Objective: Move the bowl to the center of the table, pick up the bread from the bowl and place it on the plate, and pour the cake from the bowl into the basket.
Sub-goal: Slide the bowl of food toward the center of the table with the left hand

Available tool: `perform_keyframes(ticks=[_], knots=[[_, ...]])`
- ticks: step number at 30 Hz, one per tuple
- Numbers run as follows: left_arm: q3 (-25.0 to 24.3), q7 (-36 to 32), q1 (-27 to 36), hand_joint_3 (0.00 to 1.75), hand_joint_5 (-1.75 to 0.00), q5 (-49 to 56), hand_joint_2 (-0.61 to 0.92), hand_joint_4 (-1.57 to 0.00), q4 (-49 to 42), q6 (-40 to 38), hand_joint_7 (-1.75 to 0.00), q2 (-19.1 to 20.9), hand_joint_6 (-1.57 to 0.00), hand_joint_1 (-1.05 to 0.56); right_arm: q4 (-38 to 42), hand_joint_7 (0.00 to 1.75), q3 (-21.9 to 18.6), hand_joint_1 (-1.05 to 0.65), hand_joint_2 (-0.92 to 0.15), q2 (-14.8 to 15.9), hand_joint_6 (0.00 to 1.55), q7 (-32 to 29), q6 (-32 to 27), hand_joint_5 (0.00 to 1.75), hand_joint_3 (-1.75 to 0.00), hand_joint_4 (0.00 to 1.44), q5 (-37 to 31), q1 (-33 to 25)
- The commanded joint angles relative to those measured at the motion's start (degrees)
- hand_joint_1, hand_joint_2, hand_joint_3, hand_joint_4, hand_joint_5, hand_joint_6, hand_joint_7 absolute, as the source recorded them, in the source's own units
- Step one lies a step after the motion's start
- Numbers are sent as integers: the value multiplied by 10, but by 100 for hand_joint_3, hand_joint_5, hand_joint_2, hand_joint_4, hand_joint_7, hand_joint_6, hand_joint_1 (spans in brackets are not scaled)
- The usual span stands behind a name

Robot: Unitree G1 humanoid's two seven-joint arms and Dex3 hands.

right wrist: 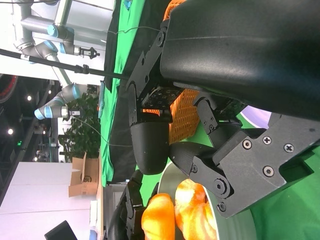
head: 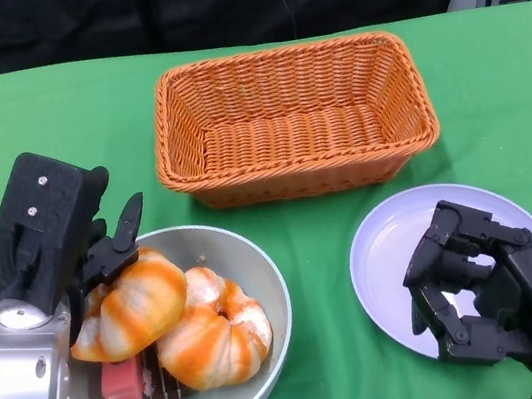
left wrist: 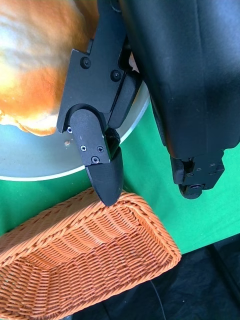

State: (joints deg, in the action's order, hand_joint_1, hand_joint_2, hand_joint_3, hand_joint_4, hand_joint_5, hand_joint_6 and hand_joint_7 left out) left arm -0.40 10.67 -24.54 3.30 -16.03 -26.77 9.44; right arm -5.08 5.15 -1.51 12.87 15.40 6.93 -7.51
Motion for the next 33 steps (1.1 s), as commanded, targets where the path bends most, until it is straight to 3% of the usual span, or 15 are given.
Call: perform_keyframes(ticks=[1, 16, 33], knots=[[4, -3, 9, 72, 0, -8, 92, 0, -14, -21, 0, -12, 0, -64, -8, 147, -1, -13, -50, 4, 69, -4, 7, 170, -120, 78, -2, -4], [0, -31, 26, 74, 0, -10, 92, 0, -10, 51, 0, -20, 0, -63, -10, 146, 2, -13, -50, 2, 69, -9, 5, 170, -121, 78, -5, -7], [-7, -83, 45, 69, -4, 15, 92, -9, -64, 260, -3, -13, -9, -63, 1, 144, 0, -11, -50, 2, 71, 0, 13, 168, -120, 79, 1, -4]])
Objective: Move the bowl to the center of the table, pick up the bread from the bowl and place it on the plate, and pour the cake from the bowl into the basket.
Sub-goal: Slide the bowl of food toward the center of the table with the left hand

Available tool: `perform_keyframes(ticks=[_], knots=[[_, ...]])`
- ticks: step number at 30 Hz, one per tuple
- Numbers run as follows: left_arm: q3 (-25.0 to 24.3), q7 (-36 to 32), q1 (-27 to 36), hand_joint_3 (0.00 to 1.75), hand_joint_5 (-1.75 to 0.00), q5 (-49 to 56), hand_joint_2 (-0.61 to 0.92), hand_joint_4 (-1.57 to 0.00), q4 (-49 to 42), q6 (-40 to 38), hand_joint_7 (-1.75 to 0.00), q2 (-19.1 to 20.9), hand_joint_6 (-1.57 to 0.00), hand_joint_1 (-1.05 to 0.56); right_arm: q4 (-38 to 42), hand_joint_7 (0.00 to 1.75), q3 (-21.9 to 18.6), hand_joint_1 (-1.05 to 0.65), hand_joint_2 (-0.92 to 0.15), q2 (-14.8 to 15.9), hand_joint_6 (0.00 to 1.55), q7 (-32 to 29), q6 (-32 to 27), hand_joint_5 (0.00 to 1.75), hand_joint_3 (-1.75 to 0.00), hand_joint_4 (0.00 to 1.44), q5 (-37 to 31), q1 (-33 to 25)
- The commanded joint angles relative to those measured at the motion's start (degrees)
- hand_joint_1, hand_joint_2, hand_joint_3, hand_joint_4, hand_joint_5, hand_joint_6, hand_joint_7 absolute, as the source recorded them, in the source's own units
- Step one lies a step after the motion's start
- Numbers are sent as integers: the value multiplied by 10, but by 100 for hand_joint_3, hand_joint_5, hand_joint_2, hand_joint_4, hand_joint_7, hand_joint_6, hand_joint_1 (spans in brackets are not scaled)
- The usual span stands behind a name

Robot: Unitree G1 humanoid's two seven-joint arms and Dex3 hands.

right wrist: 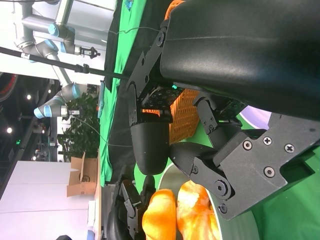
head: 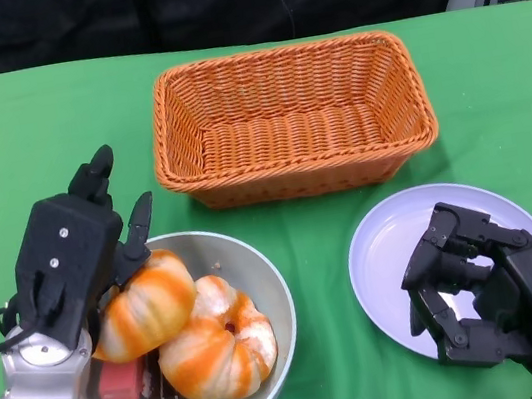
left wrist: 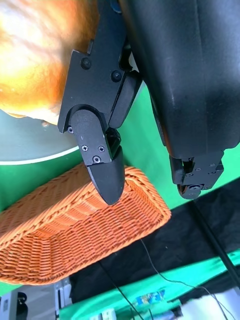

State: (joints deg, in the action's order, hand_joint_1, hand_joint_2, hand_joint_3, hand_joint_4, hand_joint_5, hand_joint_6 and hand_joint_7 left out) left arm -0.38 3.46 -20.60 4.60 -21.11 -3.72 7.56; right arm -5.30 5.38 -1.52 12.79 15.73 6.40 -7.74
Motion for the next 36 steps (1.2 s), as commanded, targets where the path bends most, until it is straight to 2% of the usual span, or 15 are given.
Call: perform_keyframes(ticks=[1, 7, 26, 36], knots=[[-10, -17, 6, 68, -4, 1, 92, -9, -19, 49, -3, 5, -9, -63, 5, 144, -3, -12, -50, 2, 71, 0, 10, 168, -120, 79, 5, -1], [-24, -18, -1, 68, -3, -13, 92, -9, -37, 91, -2, 6, -9, -66, 2, 144, -2, -12, -49, 1, 71, -3, 7, 168, -121, 79, 3, -3], [-43, 0, 0, 63, -5, -53, 92, -19, 8, 88, -2, 7, -14, -72, 19, 145, -1, -13, -47, 1, 71, -6, 27, 167, -125, 80, -4, 2], [-57, 15, -19, 54, -8, -38, 92, -32, -20, 117, -5, 68, -27, -71, 16, 145, 0, -11, -48, 4, 70, -2, 22, 167, -125, 79, 0, 2]])
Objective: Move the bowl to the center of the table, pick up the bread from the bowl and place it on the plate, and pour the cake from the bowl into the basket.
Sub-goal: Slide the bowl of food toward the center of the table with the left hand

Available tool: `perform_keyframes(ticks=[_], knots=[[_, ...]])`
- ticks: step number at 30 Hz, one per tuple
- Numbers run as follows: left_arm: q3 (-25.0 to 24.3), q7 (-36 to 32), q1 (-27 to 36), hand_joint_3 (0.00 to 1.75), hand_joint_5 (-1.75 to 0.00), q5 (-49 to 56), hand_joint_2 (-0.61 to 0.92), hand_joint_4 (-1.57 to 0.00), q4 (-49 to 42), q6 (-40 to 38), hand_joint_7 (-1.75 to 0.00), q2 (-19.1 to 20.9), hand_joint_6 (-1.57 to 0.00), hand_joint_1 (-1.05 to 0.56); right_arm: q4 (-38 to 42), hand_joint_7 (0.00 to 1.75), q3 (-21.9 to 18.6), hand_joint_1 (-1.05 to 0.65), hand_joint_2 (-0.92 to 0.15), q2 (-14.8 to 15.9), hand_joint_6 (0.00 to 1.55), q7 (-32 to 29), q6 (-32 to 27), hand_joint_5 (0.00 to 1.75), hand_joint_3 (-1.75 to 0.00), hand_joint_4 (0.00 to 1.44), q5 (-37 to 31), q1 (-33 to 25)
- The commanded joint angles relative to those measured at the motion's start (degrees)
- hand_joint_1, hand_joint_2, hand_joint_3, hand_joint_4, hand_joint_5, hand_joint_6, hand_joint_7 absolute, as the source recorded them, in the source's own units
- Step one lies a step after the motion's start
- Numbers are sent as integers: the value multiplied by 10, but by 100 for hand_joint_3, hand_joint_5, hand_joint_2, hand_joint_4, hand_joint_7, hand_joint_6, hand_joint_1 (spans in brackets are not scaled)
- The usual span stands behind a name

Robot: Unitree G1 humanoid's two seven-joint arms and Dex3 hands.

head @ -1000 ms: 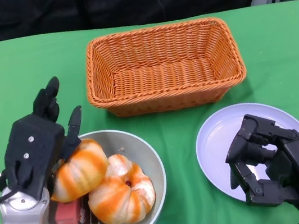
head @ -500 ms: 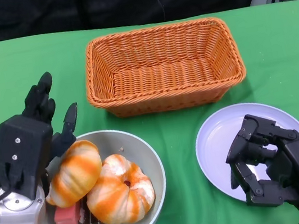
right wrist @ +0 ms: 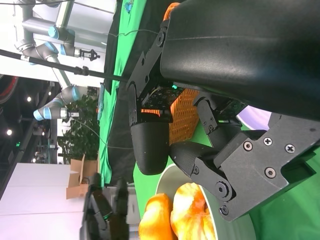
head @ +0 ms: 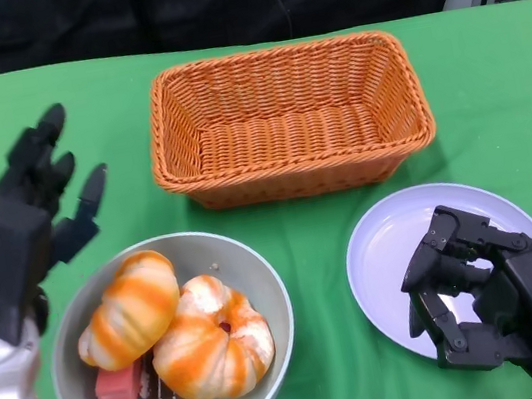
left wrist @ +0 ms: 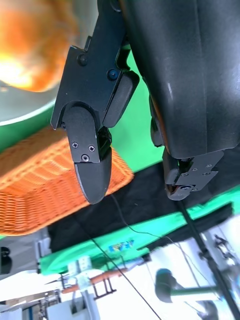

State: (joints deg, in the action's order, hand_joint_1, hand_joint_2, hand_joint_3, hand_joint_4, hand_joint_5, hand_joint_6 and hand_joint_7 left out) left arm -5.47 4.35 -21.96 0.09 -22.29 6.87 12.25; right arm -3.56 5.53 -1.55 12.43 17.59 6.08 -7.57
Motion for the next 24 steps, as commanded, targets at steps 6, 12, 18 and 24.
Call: perform_keyframes(ticks=[6, 12, 18, 24], knots=[[26, 46, -10, 55, -3, 49, 92, -25, -20, -23, -4, 77, -29, -71, -1, 144, -2, -10, -49, 3, 70, 6, 1, 167, -123, 79, 10, 2], [44, 77, -6, 54, -4, 68, 92, -30, 6, -109, -2, 99, -29, -74, -3, 144, 0, -12, -49, 2, 71, 2, 3, 167, -122, 80, 4, 0], [54, 110, 4, 58, -1, 71, 92, -25, 20, -173, 0, 114, -24, -69, -10, 144, 0, -12, -50, 1, 71, 2, -8, 167, -122, 80, 9, -1], [61, 110, 4, 60, 0, 83, 92, -20, 6, -189, 0, 124, -19, -69, -15, 144, 1, -12, -50, 4, 71, -5, -8, 168, -121, 79, -1, -3]])
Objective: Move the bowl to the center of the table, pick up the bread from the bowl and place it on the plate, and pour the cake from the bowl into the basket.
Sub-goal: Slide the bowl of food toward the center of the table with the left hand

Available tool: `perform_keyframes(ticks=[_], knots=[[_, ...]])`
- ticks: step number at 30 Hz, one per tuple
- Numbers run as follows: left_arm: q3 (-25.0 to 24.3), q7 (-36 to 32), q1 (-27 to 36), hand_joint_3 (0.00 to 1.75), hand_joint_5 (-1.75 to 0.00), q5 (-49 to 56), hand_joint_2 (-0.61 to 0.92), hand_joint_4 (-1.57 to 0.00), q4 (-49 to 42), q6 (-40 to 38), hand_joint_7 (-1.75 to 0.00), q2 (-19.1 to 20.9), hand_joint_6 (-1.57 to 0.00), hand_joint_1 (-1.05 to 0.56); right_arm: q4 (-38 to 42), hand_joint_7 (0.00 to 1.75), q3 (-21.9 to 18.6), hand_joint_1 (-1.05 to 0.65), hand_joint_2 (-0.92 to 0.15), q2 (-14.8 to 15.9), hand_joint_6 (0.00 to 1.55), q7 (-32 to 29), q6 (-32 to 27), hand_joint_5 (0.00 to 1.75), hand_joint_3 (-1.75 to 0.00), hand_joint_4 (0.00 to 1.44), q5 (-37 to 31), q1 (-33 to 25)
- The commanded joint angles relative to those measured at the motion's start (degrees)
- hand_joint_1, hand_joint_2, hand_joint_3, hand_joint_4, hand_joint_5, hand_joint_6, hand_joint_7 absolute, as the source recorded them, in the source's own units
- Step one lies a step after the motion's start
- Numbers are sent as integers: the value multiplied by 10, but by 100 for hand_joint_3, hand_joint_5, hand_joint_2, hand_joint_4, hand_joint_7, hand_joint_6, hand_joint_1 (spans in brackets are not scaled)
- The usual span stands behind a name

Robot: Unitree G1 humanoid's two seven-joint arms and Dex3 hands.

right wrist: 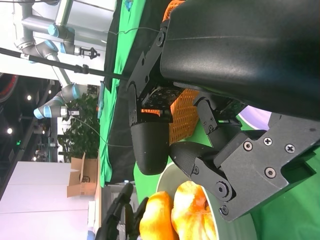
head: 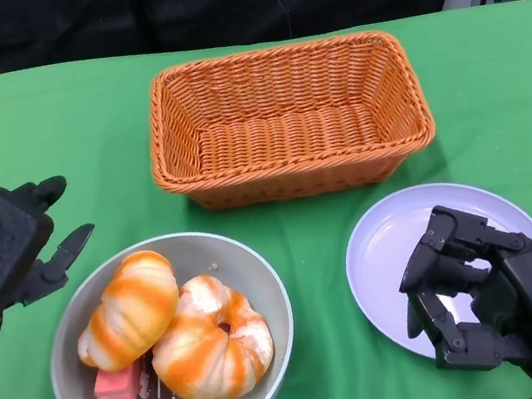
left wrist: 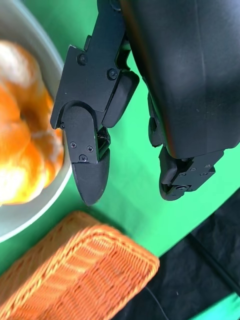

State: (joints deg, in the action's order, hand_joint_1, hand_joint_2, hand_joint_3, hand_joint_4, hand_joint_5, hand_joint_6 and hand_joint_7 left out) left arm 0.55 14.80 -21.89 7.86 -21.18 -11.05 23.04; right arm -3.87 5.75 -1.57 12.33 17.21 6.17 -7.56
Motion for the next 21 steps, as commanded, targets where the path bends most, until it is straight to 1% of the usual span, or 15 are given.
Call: perform_keyframes(ticks=[1, 3, 8, 11, 15, 21], knots=[[3, 10, 1, 60, 0, 8, 92, -20, -8, -15, 0, 19, -19, -69, -13, 144, -1, -12, -50, 4, 70, -6, -5, 168, -121, 79, -3, -4], [8, 20, -2, 61, 0, 12, 92, -16, -11, -23, 0, 25, -15, -68, -15, 145, -1, -11, -50, 3, 71, -8, -5, 168, -121, 79, -4, -5], [19, 43, -10, 63, 0, 17, 92, -14, 1, -55, -1, 34, -14, -68, -18, 144, -3, -13, -49, 5, 71, -6, -5, 167, -122, 80, 2, 5], [22, 53, -13, 63, 0, 17, 92, -14, 18, -74, 0, 35, -13, -67, -35, 144, -7, -15, -49, 10, 70, -5, -23, 168, -122, 80, 5, 6], [28, 59, -10, 64, 0, 22, 92, -13, 37, -91, 0, 38, -12, -67, -57, 145, -8, -17, -51, 13, 69, -2, -49, 171, -118, 77, 12, 2], [47, 63, -3, 65, -1, 44, 92, -15, 46, -96, -1, 51, -12, -69, -64, 147, -11, -17, -51, 11, 69, 4, -57, 174, -115, 76, 25, 1]])
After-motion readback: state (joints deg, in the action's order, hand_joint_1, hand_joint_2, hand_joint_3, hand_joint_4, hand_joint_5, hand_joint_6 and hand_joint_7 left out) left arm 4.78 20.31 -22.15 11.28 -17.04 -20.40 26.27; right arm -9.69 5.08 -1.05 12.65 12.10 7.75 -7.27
